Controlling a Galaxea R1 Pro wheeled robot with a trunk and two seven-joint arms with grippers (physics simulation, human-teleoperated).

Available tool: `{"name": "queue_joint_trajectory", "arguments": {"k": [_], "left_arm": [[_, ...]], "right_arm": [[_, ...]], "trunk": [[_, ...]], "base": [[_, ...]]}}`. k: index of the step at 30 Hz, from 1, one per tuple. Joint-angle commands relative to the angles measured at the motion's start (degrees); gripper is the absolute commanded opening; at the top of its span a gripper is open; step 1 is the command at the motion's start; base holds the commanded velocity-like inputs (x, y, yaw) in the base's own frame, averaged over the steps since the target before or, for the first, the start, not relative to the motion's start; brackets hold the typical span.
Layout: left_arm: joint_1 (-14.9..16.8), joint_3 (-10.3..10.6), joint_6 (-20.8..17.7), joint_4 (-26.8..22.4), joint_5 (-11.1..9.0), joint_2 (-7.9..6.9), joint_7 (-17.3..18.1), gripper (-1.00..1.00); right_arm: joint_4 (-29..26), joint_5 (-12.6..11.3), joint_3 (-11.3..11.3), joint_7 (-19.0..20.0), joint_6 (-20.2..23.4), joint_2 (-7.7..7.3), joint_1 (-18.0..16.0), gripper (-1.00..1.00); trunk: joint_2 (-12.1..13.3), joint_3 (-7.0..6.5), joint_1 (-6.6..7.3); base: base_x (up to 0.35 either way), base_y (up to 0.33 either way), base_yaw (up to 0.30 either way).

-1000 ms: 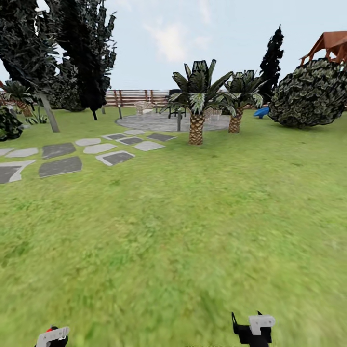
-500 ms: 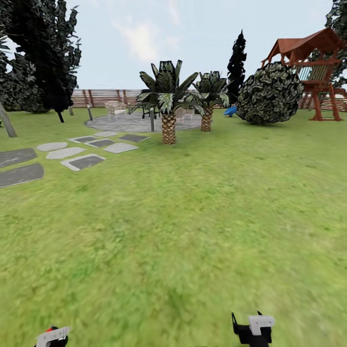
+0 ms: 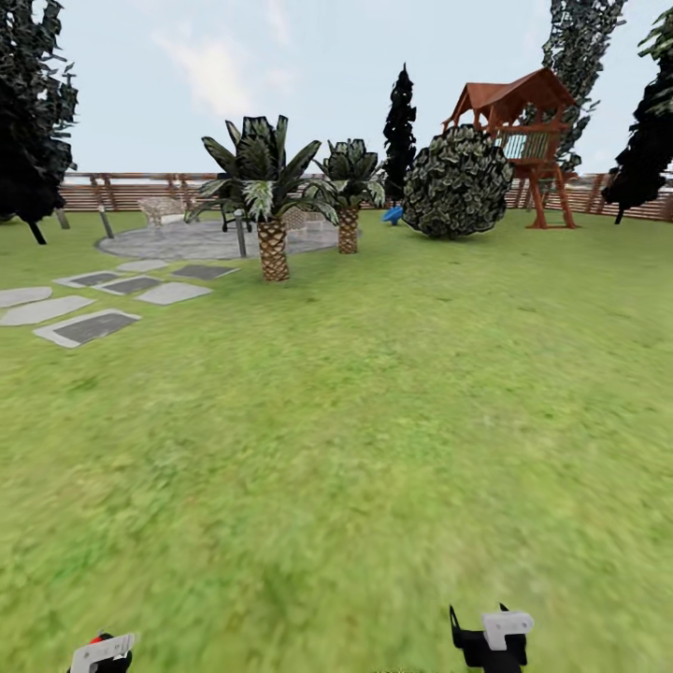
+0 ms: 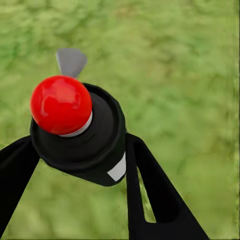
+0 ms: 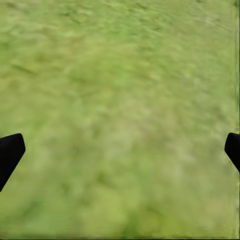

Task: In the garden, pick up the pesticide atomizer on the floor and spray pesticide onto both trees until each tree trunk is fully covered.

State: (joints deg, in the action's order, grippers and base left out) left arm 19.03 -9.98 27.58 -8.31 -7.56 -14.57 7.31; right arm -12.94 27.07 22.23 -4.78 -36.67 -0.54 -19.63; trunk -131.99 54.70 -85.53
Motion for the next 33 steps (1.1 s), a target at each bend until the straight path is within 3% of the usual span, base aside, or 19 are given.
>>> {"name": "queue_joint_trajectory", "arguments": {"k": [1,33], "left_arm": [[0.01,-0.21,0.10,0.05,-0.61,-0.02,0.60,-1.00],[0.04,-0.21,0.10,0.05,-0.61,-0.02,0.60,-1.00]], "right_arm": [[0.11,0.61,0.18,-0.41,-0.16,0.01,-0.06,1.00],[0.11,0.63,0.18,-0.41,-0.16,0.01,-0.06,1.00]], "trunk": [[-0.02,0.05,0.01],[-0.02,0.05,0.01]], "base": [[0.000,-0.269,-0.300],[0.000,-0.270,-0.300]]}}
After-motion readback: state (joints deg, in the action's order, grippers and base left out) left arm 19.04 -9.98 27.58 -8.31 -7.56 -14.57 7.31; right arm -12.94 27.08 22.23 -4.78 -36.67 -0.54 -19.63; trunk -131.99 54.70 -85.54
